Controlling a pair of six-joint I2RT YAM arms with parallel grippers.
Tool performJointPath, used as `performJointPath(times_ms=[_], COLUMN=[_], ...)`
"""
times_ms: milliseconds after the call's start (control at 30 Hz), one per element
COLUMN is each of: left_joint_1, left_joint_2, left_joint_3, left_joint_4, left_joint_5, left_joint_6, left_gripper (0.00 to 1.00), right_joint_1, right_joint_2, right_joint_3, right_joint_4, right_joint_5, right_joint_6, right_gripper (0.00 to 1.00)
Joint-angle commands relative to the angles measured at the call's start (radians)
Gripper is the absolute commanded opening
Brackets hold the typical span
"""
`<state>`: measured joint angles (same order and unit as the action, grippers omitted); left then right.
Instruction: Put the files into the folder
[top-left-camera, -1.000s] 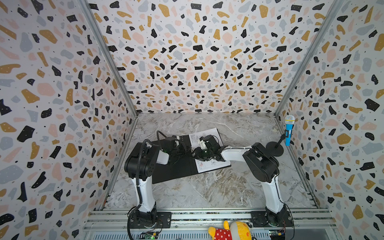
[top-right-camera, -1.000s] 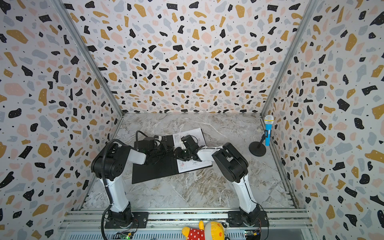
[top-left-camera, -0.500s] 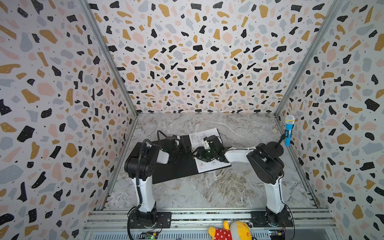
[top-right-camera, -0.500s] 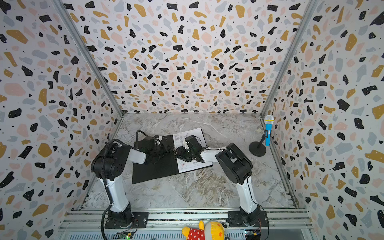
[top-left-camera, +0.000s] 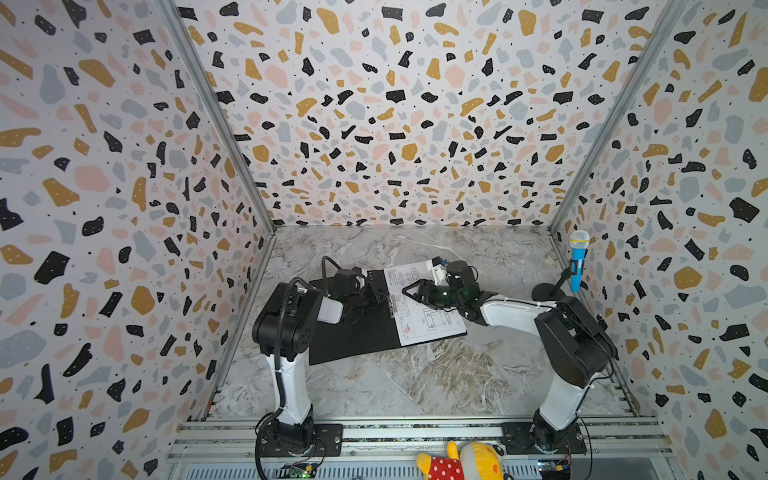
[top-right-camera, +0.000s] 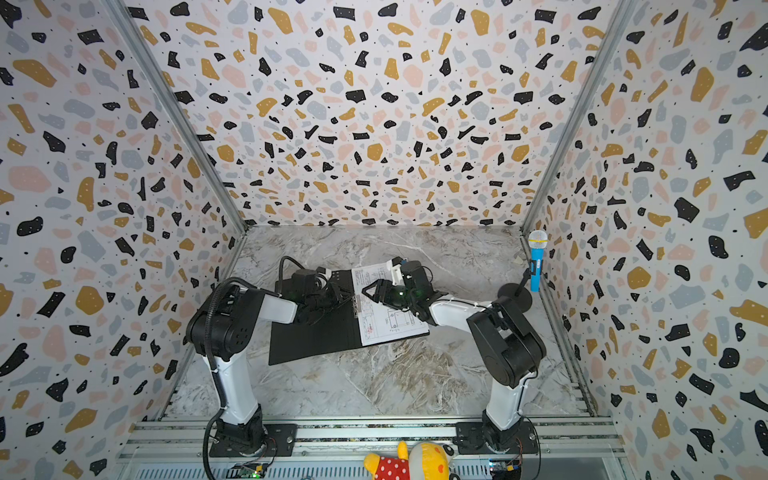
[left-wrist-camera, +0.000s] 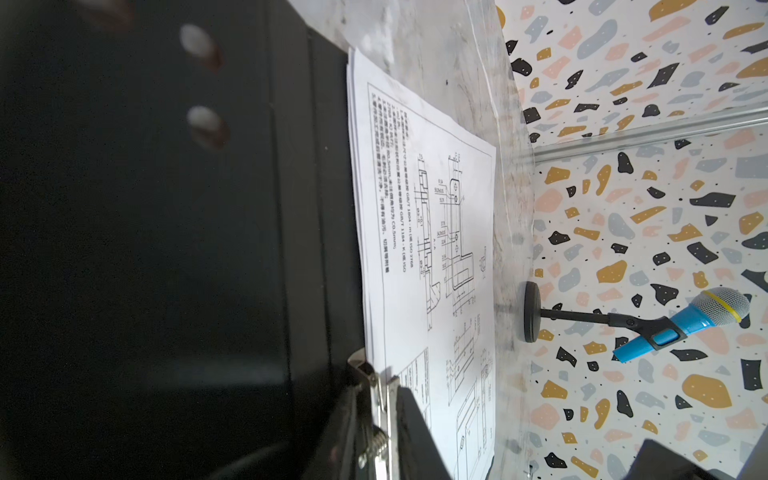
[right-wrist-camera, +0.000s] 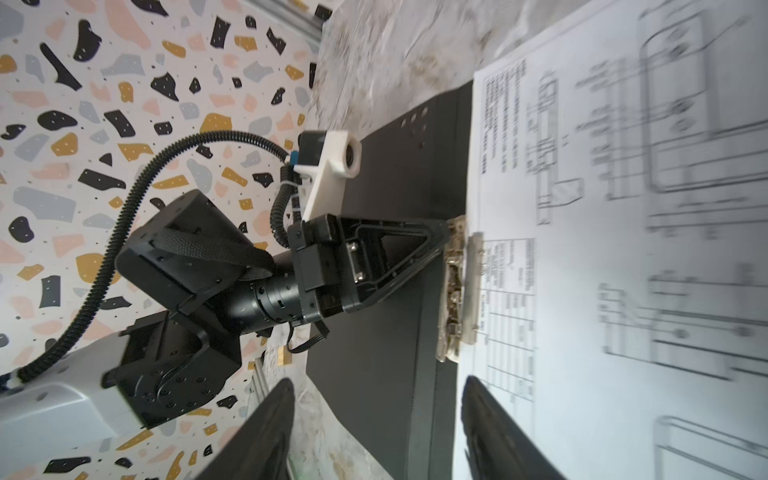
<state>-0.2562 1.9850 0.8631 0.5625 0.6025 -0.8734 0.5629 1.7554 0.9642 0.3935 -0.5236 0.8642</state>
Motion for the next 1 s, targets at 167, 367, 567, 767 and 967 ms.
performJointPath(times_ms=[167,367,567,767,967], left_joint_1=[-0.048,-0.093,-0.094,0.010,0.083], left_joint_2=[0.033,0.046,0.033,-0.105,-0.271], left_joint_3=[0.060,0.109,0.117,0.073,0.049], left_joint_4=[-0.029,-0.032,-0.084,-0.302,-0.486], left_joint_5=[0.008,-0.020,-0.033,-0.116,-0.234], left_joint_6=[0.033,0.010,0.027,0.183,0.305], left_gripper=[0.24,0.27,0.38,0.74,1.00], right_joint_1=[-0.220,-0.319,-0.363,-0.373,-0.380], right_joint_2=[-0.137,-0.140,-0.136,-0.097,-0.041], right_joint_3=[-0.170,-0.206,-0.234,-0.243,-0.248], right_joint_4=[-0.147,-0.194,-0.175,-0.128,-0.063], right_joint_5=[0.076,0.056,0.045,0.009,-0.055], right_joint_6=[-0.197,-0.294,-0.320,-0.334,-0.317], right_gripper=[0.70,0.74,0.79,0.79,0.79])
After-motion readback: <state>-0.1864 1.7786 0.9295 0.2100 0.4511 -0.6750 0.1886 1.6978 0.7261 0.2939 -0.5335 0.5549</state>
